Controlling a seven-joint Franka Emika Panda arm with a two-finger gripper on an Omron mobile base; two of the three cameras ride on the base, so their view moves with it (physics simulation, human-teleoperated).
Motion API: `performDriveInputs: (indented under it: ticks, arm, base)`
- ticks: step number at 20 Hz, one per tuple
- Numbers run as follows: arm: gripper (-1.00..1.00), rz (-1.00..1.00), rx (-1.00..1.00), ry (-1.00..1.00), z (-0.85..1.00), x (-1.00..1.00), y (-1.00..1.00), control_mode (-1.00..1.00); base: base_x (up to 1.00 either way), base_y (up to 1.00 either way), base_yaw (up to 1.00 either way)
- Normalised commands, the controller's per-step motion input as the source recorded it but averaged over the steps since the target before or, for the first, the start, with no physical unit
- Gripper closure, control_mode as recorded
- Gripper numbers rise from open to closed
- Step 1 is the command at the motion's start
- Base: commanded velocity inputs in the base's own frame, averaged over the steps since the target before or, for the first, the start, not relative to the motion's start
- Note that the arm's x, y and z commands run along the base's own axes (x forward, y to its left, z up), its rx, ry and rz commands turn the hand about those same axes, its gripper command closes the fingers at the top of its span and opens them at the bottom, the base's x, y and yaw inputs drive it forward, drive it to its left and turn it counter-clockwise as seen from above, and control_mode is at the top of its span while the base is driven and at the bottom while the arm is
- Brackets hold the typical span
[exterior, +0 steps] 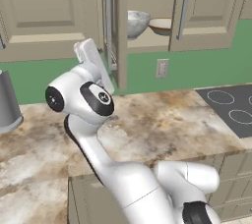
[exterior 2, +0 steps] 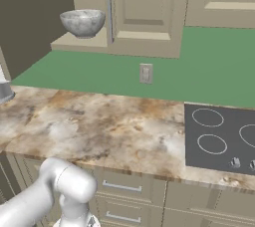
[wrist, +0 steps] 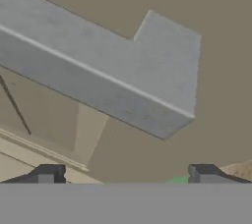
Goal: Open the cabinet. Pick the bowls from the counter and place them in the cabinet. Then close the cabinet.
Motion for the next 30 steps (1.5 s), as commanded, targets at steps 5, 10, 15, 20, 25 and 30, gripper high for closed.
performDriveInputs:
  ticks: [5,10,15,20,25,30]
  arm:
    - [-1.00,-0.08,0.00,-0.10,0.00,0.06,-0.37,-1.00]
    - [-1.00,-0.08,0.01,-0.11,0.00,0.06,-0.56,-1.00]
    - [-1.00,-0.04,0.02,-0.14,-0.01,0.29,-0.65,-1.00]
    - [-1.00,-0.01,0.04,-0.13,-0.03,0.50,-0.74,-1.00]
    - [-1.00,0.00,0.05,-0.13,-0.08,0.63,-0.71,-1.00]
    - [-1.00,0.00,0.01,-0.09,-0.10,0.91,-0.35,-1.00]
  base:
    - [0.00,0.00,0.00]
    - [0.00,0.00,0.00]
    - [0.00,0.00,0.00]
    - [0.00,0.00,0.00]
    - [0.00,0.00,0.00]
    - [0.00,0.00,0.00]
